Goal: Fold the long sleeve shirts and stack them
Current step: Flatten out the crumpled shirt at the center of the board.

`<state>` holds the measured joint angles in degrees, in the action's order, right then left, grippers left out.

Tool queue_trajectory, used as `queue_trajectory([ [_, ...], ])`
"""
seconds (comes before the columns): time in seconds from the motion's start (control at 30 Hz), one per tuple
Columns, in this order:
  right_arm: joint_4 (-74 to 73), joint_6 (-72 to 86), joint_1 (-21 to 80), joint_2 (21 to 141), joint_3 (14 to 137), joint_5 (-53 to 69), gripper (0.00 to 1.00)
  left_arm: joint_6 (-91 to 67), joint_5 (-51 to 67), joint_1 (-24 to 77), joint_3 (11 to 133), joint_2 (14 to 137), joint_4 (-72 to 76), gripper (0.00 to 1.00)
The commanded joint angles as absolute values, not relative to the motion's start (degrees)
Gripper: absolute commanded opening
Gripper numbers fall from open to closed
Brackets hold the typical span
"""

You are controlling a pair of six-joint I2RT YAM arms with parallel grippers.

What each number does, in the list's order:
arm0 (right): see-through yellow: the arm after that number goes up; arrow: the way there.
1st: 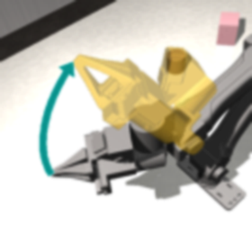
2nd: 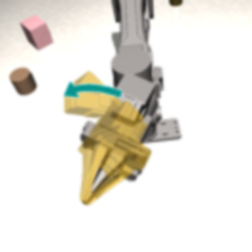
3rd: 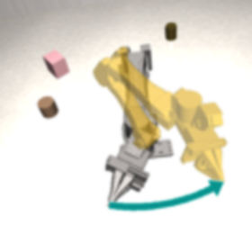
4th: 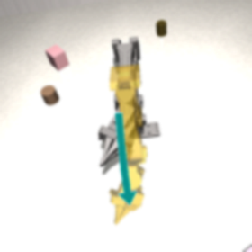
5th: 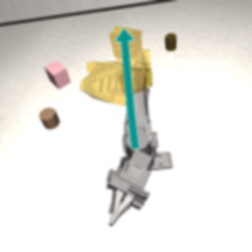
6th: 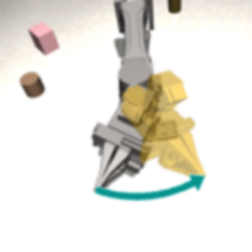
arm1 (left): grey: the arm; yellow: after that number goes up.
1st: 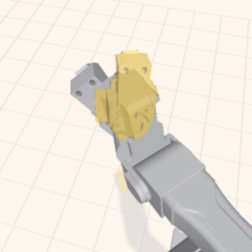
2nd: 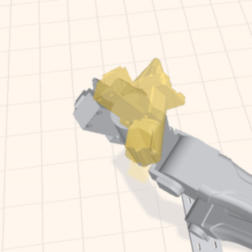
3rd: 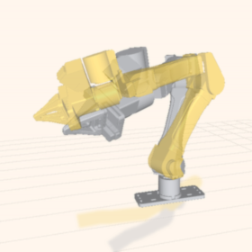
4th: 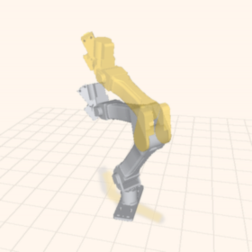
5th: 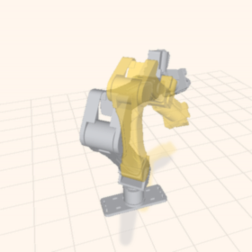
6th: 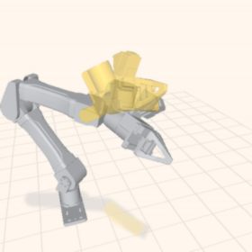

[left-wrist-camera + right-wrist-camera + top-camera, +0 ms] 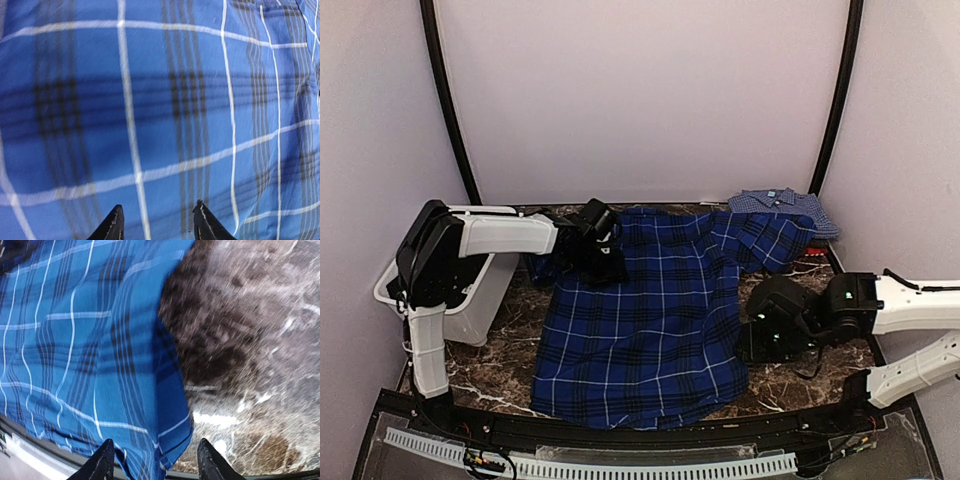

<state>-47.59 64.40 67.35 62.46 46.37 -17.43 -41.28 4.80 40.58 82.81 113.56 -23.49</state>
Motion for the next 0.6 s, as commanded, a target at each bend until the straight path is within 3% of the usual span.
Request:
queue_trajectory([
  [0.0,-43.2,62.4,67.7,61.0,43.2,-10.8,0.52,-39.2,8.8,39.8,89.0,119.3,-20.2,0.46],
  [0.13,-41.0,63.4,67.9,58.1,39.5,-8.7,0.50,-39.6,9.1,39.7,92.9,124.4,-18.6,0.46],
  [0.37,-36.2,60.9,67.8,61.1,38.7,-4.6,0.34,-40.7,9.0,37.7,99.2,131.6,-21.1,0.46],
  [0.43,-36.8,58.9,67.2,63.4,41.1,-4.3,0.21,-40.9,9.4,36.6,99.9,133.0,-21.3,0.46],
  [0.5,-38.3,56.8,66.4,65.2,45.1,-4.6,0.02,-41.0,9.4,35.6,100.6,134.0,-21.8,0.45],
  [0.57,-39.0,55.0,65.8,66.5,50.4,-3.9,0.00,-40.6,9.7,34.5,101.3,134.9,-22.4,0.45],
])
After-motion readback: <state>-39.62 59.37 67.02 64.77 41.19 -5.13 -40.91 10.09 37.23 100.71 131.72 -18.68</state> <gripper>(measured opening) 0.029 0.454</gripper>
